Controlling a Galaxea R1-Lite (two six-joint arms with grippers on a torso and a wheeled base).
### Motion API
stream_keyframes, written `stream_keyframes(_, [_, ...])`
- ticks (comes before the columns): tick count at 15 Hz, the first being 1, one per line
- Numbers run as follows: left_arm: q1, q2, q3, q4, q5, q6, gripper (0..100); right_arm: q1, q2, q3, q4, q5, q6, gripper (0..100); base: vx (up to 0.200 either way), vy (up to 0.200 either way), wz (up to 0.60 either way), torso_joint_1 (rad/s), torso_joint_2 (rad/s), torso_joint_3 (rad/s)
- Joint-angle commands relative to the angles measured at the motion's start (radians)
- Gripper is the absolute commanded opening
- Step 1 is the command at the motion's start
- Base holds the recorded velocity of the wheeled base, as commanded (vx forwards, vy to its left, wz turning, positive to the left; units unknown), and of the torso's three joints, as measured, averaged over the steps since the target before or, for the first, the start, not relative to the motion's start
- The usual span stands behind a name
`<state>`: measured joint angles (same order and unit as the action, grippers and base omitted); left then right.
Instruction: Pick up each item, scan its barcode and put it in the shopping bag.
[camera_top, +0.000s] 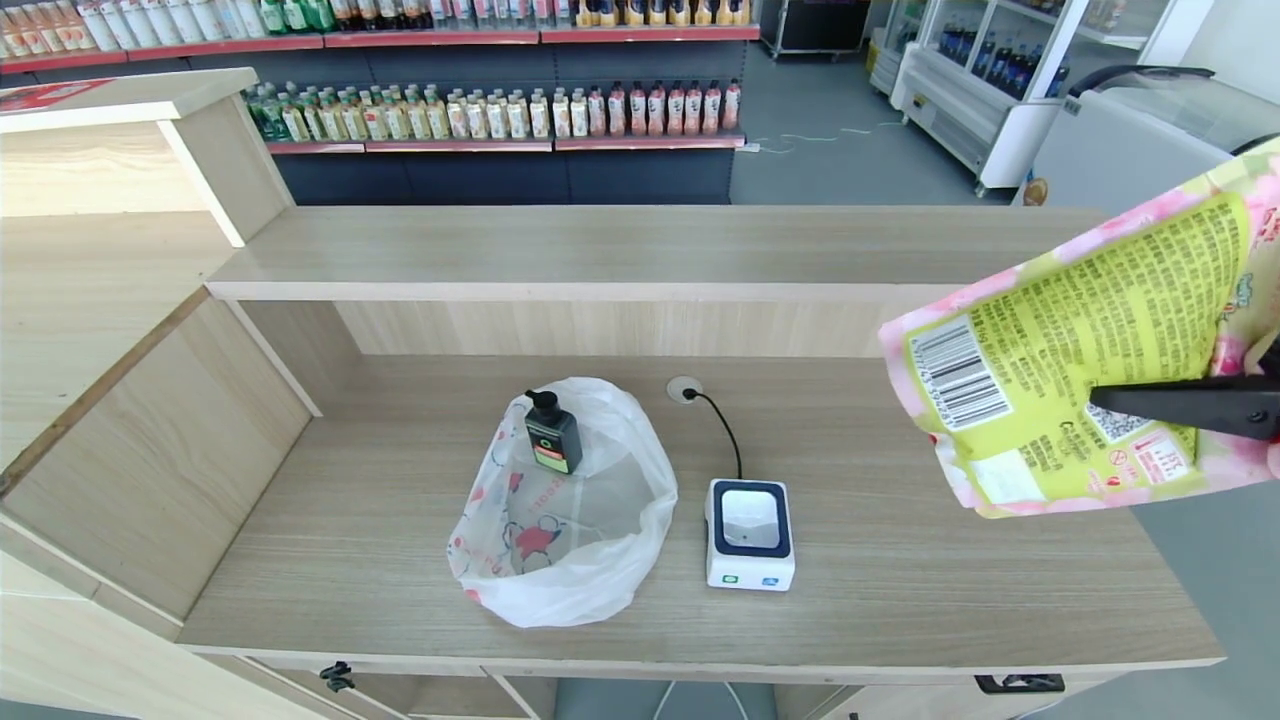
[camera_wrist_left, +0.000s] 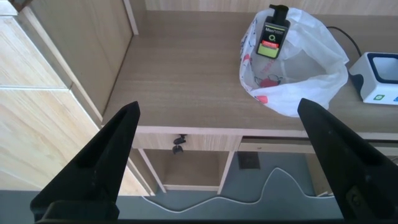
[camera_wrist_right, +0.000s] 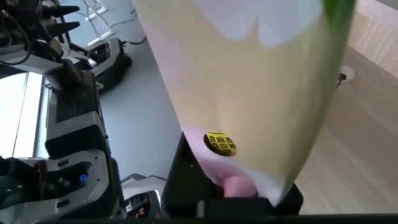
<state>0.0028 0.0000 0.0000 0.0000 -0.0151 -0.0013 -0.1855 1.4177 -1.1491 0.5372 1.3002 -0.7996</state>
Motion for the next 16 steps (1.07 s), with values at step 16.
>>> stream_keyframes(16, [0.000, 0.000, 0.000, 0.000, 0.000, 0.000, 100, 0.555, -0.204, -0.106, 0.118, -0.242, 0.057, 0, 0.000, 0.000, 0.00, 0.000, 0.00, 0.000])
